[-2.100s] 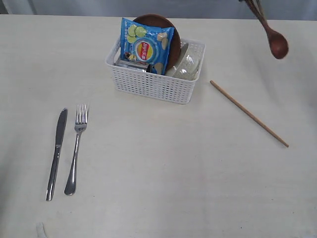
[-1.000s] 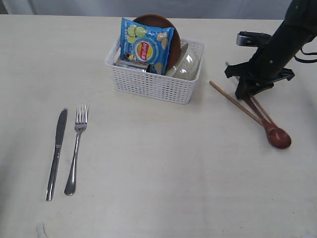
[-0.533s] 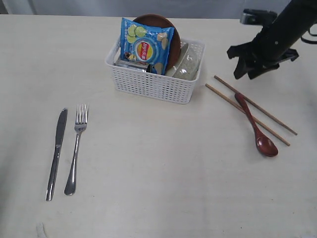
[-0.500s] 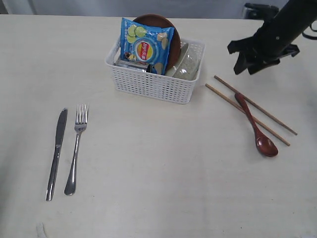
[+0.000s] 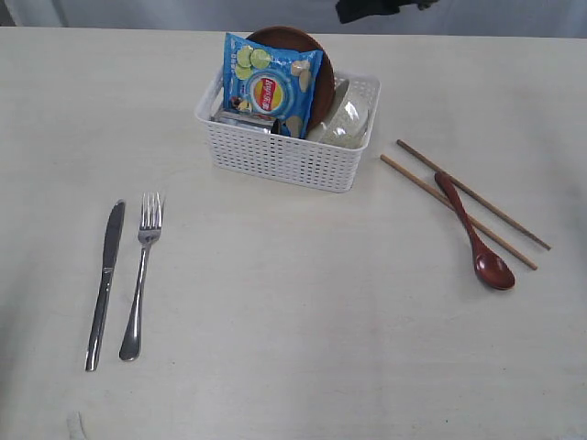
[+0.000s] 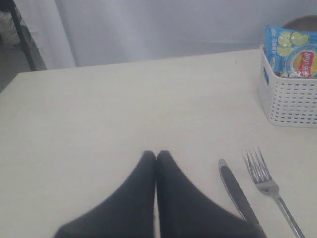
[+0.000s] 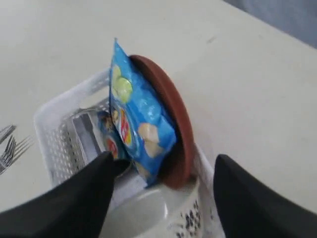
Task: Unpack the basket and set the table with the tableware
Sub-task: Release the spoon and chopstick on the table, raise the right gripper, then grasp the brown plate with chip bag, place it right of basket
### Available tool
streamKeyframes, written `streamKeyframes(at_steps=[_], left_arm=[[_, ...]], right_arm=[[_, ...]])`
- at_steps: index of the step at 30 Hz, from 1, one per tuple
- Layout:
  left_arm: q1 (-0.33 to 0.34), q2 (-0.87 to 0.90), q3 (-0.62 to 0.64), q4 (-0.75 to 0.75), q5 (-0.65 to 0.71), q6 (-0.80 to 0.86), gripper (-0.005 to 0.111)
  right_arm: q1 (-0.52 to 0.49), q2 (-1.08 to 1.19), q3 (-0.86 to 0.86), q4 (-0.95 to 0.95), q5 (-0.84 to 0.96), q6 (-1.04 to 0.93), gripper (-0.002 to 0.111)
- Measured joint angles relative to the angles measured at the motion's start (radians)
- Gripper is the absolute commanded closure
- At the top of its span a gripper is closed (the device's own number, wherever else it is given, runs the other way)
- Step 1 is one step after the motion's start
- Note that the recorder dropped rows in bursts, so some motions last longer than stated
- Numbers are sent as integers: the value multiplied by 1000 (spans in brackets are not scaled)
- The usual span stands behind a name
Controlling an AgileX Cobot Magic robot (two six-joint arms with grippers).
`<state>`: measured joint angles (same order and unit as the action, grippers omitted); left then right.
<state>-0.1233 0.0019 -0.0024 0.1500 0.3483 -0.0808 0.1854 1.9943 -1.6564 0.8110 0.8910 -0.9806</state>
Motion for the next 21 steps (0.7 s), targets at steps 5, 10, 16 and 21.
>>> streamKeyframes(at_steps=[5,10,16,21], left_arm=[[0,0,0,0,0,0,107],[0,0,0,0,0,0,107],[0,0,0,0,0,0,107],[0,0,0,0,0,0,107]], right_arm=[[68,96,-100,10,-34,-83,47],[78,204,-189,10,-26,-96,47],[78,280,-244,10,18,-99,47],[78,303,-246,9,77,-99,47]])
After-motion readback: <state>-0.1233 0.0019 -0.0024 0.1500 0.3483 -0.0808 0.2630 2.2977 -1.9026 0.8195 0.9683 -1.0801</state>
